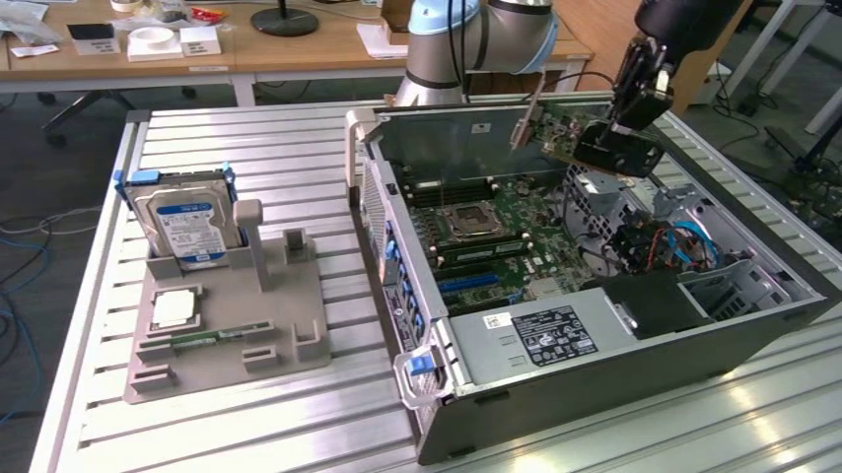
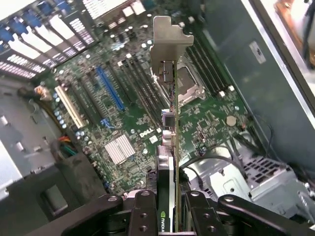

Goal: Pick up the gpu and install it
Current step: 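Insert the gpu into the slot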

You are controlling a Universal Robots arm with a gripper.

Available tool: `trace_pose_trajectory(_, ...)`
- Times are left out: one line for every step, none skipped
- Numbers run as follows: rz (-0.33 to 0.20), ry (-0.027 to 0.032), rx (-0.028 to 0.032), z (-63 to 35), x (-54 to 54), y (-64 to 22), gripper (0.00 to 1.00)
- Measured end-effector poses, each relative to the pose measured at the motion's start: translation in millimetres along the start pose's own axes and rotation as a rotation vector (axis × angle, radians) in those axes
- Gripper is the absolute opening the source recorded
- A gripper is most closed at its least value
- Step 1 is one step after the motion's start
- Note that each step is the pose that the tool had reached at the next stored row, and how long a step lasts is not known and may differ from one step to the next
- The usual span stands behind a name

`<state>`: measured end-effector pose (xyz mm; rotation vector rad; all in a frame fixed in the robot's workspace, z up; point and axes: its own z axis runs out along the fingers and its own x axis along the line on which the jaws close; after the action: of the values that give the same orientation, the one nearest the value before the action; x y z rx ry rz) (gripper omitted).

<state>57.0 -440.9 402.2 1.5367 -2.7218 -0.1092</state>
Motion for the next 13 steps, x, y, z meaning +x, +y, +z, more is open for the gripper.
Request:
trace_pose_trajectory(-0.016, 0.0012, -0.0004, 0.1, 0.0, 0.0, 0.27)
trace_pose_trajectory(-0.032, 0.0022, -0.0007, 0.2, 0.0, 0.0, 0.27)
trace_pose_trajectory(-0.048, 0.0034, -0.001, 0.2, 0.0, 0.0, 0.27)
trace_pose_trajectory(-0.063, 0.0044, -0.0014, 0.3, 0.0, 0.0, 0.27)
trace_pose_trajectory(-0.078, 0.0055, -0.0017, 0.4, 0.0, 0.0, 0.27)
trace_pose_trajectory(-0.093, 0.0063, -0.0021, 0.5, 0.0, 0.0, 0.27)
trace_pose_trajectory(-0.108, 0.0074, -0.0024, 0.6, 0.0, 0.0, 0.27)
trace_pose_trajectory(-0.122, 0.0083, -0.0027, 0.6, 0.0, 0.0, 0.27)
trace_pose_trajectory(-0.136, 0.0093, -0.003, 0.7, 0.0, 0.0, 0.27)
trace_pose_trajectory(-0.151, 0.0103, -0.0033, 0.8, 0.0, 0.0, 0.27)
trace_pose_trajectory(-0.164, 0.0112, -0.0036, 0.9, 0.0, -0.1, 0.27)
trace_pose_trajectory(-0.177, 0.0121, -0.0039, 0.9, 0.0, 0.0, 0.27)
trace_pose_trajectory(-0.191, 0.013, -0.0042, 1.0, 0.0, -0.1, 0.27)
